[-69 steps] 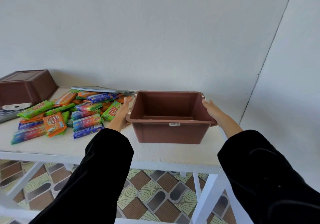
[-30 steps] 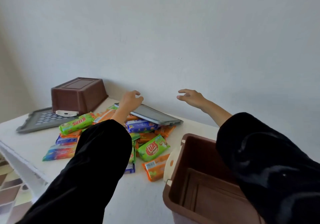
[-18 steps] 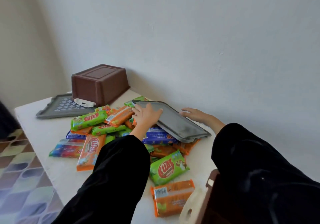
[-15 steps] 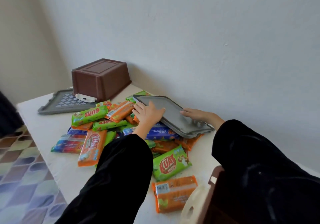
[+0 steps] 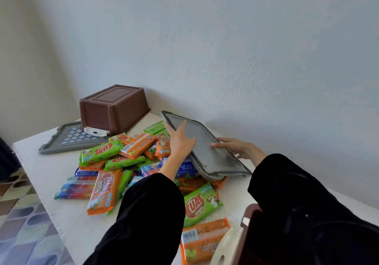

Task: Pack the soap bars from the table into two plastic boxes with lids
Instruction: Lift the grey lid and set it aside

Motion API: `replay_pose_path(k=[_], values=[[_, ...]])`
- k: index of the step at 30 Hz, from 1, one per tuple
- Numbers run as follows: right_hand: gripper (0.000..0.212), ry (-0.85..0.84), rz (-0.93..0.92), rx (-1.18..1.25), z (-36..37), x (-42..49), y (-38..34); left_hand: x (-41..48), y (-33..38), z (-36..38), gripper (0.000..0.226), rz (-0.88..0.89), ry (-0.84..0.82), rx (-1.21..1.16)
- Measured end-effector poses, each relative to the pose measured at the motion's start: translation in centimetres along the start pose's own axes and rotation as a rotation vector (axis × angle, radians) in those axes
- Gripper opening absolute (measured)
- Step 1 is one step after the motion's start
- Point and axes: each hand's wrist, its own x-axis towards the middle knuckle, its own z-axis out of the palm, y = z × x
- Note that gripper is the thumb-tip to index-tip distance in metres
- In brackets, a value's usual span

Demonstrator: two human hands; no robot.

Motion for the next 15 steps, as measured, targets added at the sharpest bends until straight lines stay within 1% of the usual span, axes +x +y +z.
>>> replay_pose_path(k=[2, 4, 6, 9, 13, 15], values=[[0.07, 0.017, -0.012, 0.065, -1.0, -1.2, 0.1, -0.5, 1.1, -0.6, 0.067, 0.101, 0.003, -0.037], [0.064, 0.053, -0.08, 0.127, -1.9, -2.8, -0.1, -0.6, 2.5, -1.3, 0.07, 0.169, 0.009, -0.069], [0.065, 0.113, -0.153, 0.184, -3.0, -4.2, -0.2, -0.7, 3.9, -2.0, 0.073, 0.162, -0.001, -0.115], [0.067, 0.154, -0.218, 0.185, -4.2, -6.8, -0.9, -1.1, 5.0, -3.0, 0.075, 0.184, -0.011, -0.112], [0.084, 0.357, -0.304, 0.129, -6.5, -10.9, -1.6, -2.2, 6.6, -3.3, 0.076, 0.353, 0.008, -0.086], [0.098, 0.491, -0.325, 0.087, -7.7, -13.3, -1.5, -2.8, 8.0, -2.8, 0.076, 0.458, -0.003, -0.101]])
